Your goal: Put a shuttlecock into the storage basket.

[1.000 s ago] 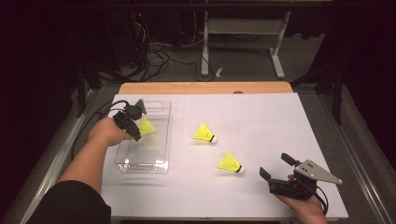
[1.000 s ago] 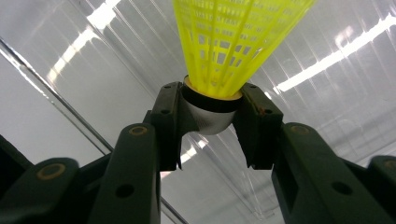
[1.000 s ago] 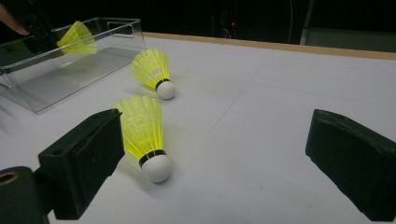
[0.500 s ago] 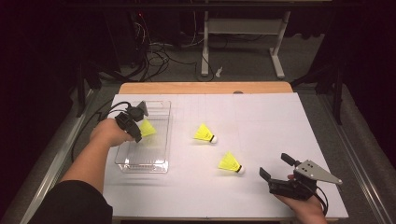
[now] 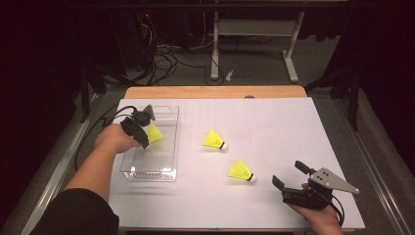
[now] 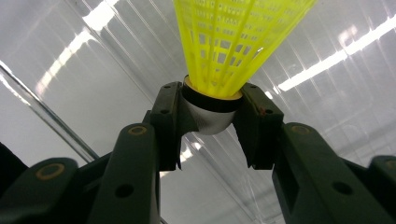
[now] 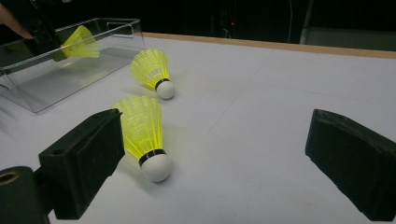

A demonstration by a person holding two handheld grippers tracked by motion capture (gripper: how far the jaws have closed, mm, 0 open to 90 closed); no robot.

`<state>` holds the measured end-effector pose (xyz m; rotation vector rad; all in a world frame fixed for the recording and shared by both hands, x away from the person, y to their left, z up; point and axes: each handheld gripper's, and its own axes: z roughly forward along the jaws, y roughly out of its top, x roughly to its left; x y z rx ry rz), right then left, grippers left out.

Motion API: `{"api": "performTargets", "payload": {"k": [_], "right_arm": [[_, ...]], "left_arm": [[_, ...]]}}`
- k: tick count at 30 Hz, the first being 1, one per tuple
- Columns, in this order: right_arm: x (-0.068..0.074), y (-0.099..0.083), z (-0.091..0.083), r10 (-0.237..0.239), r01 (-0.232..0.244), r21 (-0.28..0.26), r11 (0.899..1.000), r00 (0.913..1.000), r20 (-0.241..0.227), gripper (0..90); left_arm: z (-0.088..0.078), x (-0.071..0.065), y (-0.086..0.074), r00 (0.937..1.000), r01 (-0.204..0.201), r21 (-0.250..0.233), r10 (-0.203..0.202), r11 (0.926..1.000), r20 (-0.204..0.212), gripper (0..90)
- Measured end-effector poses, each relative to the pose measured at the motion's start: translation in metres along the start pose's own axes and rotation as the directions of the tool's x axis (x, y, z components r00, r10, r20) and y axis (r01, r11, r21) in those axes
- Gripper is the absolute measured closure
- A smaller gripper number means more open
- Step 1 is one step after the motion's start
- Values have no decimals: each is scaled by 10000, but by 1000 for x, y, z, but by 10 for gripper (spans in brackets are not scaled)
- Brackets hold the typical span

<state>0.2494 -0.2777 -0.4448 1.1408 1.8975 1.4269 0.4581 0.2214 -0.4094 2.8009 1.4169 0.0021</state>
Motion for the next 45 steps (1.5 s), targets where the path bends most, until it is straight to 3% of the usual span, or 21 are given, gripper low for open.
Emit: {"api": "performTargets", "payload": {"k": [4, 5, 7, 11, 12, 13, 14, 16, 28, 45], "right_arm": [[0, 0, 0, -13, 13, 2, 10000, 10000, 3, 53], [0, 0, 0, 0, 0, -6, 10000, 10000, 3, 53], [0, 0, 0, -12, 12, -13, 10000, 10000, 12, 53], [0, 0, 0, -3, 3, -6, 10000, 10000, -4, 53], [0, 0, 0, -13, 13, -9, 10000, 10000, -8, 53], [0, 1, 0, -40, 40, -16, 10000, 10000, 10, 53], [0, 1, 0, -40, 40, -16, 10000, 10000, 10, 53], [0, 1, 0, -42, 42, -44, 10000, 10000, -7, 53], [1, 2, 0, -65, 65, -38, 10000, 10000, -18, 53], [1, 1, 0, -68, 68, -11, 10000, 10000, 18, 54]], "left_arm": [[-2, 0, 0, 9994, -100, -48, 102, 9999, 320, 608], [-3, 0, 0, 9989, -186, -135, 192, 9997, 431, 516], [-5, -1, 0, 9980, -270, -264, 285, 9993, 573, 429], [-7, -5, -1, 9969, -504, -308, 522, 9983, 584, 347], [-4, -10, -2, 9982, 62, -785, -15, 9969, 592, 325], [-5, -11, -2, 9983, 67, -863, -18, 9962, 578, 307], [-10, -8, -1, 9962, -607, -364, 628, 9975, 601, 307], [-12, -9, -2, 9955, -663, -407, 689, 9970, 644, 284], [-30, -19, -12, 9959, -670, -791, 715, 9946, 561, 223], [-47, -31, -25, 9958, -710, -966, 762, 9928, 510, 124]]}}
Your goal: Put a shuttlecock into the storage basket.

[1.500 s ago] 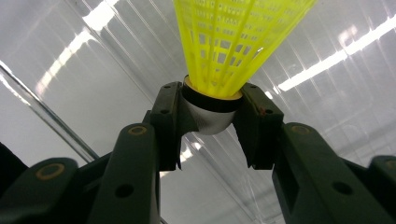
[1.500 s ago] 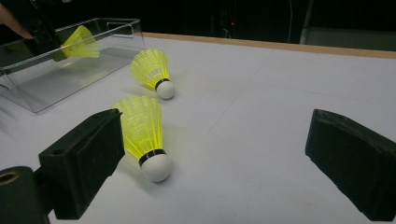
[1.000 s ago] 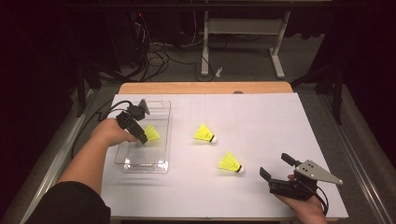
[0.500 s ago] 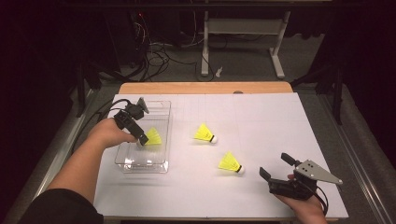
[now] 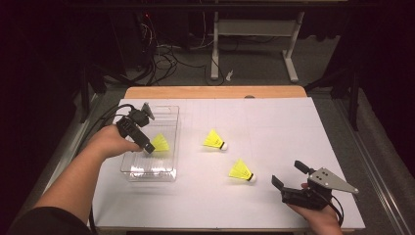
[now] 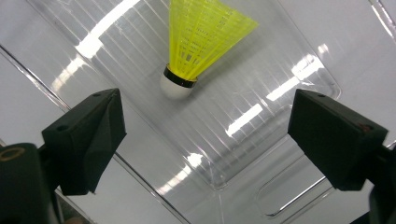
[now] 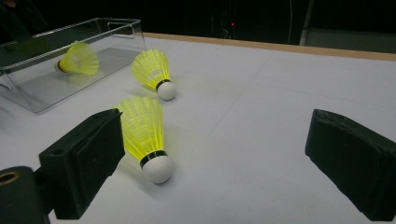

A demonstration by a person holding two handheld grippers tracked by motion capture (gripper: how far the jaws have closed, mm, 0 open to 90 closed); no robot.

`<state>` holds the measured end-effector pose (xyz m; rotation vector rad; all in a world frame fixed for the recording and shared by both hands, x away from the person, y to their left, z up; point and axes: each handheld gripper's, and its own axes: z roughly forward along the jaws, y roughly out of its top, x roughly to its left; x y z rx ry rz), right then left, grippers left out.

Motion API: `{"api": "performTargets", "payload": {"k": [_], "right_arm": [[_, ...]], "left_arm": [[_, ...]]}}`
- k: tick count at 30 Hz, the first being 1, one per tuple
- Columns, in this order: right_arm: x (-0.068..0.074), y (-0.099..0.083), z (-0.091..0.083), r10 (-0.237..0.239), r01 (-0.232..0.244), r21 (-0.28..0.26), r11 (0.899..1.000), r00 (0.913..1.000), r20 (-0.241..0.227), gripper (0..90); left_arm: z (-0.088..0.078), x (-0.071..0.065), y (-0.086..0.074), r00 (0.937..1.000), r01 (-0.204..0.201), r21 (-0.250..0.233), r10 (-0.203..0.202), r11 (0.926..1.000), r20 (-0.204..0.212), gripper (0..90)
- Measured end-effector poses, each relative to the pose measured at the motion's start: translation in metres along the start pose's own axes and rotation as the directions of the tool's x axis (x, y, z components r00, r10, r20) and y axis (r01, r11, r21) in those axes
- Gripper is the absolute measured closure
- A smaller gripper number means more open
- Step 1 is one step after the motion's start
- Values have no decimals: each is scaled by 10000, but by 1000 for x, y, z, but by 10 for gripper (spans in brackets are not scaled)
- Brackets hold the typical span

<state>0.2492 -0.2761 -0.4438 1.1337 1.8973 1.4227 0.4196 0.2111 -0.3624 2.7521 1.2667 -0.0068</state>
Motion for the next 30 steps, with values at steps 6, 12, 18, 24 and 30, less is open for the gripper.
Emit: {"api": "performTargets", "payload": {"k": [6, 12, 18, 24, 30], "right_arm": [[0, 0, 0, 10, -10, -35, 10000, 10000, 3, 53], [0, 1, -1, -17, 17, -41, 10000, 10000, 10, 54], [0, 1, -1, -23, 23, -48, 10000, 10000, 11, 54], [0, 1, 0, -35, 35, -56, 10000, 10000, -2, 54], [-2, 0, 5, 56, -56, 75, 10000, 10000, 13, 56]], "left_arm": [[0, -7, 2, 9997, -189, -29, 189, 9998, 166, 100], [0, -19, 7, 9980, -495, -130, 500, 9987, 392, 43], [-3, -24, 8, 9973, -514, -245, 526, 9984, 509, 7], [-6, -24, 8, 9984, -296, -394, 315, 9988, 466, 7], [-6, -26, 9, 9972, -366, -502, 397, 9981, 629, 7]]}}
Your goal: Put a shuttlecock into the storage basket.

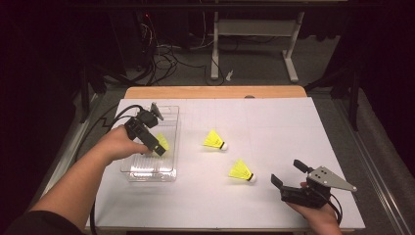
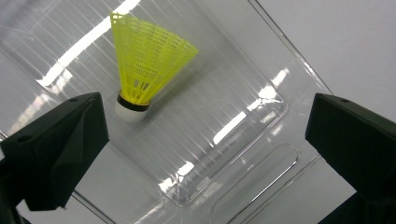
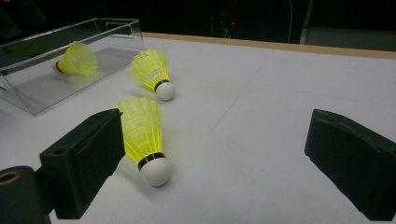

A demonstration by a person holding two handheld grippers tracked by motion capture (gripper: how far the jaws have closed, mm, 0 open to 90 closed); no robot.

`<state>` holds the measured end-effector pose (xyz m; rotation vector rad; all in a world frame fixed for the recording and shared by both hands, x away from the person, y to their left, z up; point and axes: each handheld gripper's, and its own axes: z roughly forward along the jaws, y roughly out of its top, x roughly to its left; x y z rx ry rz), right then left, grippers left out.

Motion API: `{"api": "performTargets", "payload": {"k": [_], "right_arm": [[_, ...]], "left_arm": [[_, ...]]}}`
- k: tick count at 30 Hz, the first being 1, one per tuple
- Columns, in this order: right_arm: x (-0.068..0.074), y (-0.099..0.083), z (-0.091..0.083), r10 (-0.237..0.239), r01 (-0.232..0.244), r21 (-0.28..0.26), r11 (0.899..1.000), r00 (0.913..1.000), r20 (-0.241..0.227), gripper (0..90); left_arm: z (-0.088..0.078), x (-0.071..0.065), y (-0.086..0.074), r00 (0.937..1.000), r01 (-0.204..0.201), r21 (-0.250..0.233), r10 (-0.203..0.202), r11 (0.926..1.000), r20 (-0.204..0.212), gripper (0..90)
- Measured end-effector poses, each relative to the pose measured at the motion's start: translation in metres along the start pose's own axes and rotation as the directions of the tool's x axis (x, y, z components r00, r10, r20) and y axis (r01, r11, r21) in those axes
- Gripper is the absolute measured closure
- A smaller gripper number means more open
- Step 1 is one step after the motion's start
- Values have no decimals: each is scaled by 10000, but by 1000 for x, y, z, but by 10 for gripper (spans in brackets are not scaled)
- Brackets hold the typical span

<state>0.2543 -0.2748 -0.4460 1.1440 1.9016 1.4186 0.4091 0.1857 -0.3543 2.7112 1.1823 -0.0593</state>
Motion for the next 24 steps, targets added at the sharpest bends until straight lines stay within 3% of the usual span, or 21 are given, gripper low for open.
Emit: {"api": "performTargets", "payload": {"k": [10, 24], "right_arm": [[1, -1, 2, -29, 28, 66, 10000, 10000, 44, 56], [2, 1, -2, -117, 117, -39, 9999, 9999, 43, 56]], "left_arm": [[-1, -15, 6, 9991, -413, -95, 413, 9991, 50, 7], [-2, -57, 30, 9920, -1256, -236, 1258, 9918, 106, 7]]}}
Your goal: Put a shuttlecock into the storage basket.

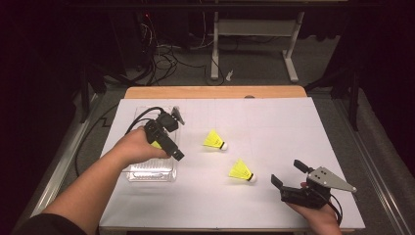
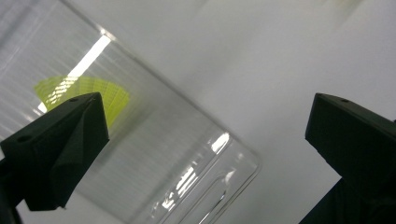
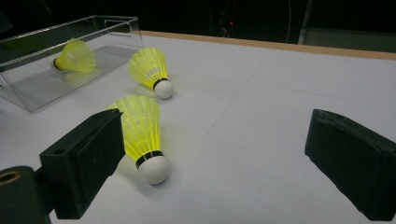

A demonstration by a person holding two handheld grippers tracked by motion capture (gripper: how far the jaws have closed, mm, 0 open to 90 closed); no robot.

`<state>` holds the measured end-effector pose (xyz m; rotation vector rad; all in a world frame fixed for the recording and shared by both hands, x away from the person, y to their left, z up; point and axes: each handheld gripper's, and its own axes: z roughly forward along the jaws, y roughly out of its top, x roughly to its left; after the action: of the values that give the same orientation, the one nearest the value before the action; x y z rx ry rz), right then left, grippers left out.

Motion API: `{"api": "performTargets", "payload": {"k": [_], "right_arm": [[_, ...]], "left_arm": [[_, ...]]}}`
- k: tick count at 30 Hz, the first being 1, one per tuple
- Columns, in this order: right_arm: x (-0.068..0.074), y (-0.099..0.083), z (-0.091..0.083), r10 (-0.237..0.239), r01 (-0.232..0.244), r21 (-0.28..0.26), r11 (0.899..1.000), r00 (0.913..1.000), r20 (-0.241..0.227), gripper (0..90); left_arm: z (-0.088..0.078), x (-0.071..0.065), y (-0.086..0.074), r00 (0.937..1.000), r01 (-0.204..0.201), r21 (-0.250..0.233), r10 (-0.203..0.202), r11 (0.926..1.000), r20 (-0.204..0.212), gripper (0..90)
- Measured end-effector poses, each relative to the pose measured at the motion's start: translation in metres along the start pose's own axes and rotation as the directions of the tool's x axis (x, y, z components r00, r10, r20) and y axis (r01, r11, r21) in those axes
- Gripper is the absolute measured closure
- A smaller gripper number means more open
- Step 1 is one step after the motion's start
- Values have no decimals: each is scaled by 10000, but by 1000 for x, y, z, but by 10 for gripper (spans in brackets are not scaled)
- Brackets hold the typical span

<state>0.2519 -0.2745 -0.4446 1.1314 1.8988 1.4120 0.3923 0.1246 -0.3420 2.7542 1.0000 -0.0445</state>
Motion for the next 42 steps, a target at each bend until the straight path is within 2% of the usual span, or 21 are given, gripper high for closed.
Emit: {"api": "performTargets", "payload": {"k": [5, 7, 20, 28, 36, 38, 42], "right_arm": [[0, 1, -2, 28, -29, -91, 10000, 10000, -17, 56], [-2, 1, -1, 77, -77, -101, 9999, 10000, 3, 56], [1, 3, -3, -111, 110, -181, 9998, 9999, -97, 56], [1, 4, -3, -93, 90, -228, 9997, 9999, -118, 56], [-2, 4, -6, 12, -15, -339, 9994, 10000, -81, 56], [-2, 4, -6, -9, 7, -351, 9994, 10000, -78, 56], [-2, 4, -6, 18, -21, -355, 9994, 10000, -95, 56]], "left_arm": [[-5, -12, 14, 9996, -273, -106, 273, 9996, 56, 7], [-6, -15, 19, 9996, -270, -292, 274, 9992, 111, 7], [11, -31, 35, 9985, -501, -448, 510, 9977, 193, 7], [21, -31, 55, 9986, -431, -472, 445, 9980, 302, 7], [33, -32, 72, 9986, -453, -314, 461, 9985, 241, 8], [35, -32, 75, 9987, -491, -275, 494, 9984, 106, 8], [39, -30, 81, 9995, -310, -241, 313, 9992, 99, 10]]}}
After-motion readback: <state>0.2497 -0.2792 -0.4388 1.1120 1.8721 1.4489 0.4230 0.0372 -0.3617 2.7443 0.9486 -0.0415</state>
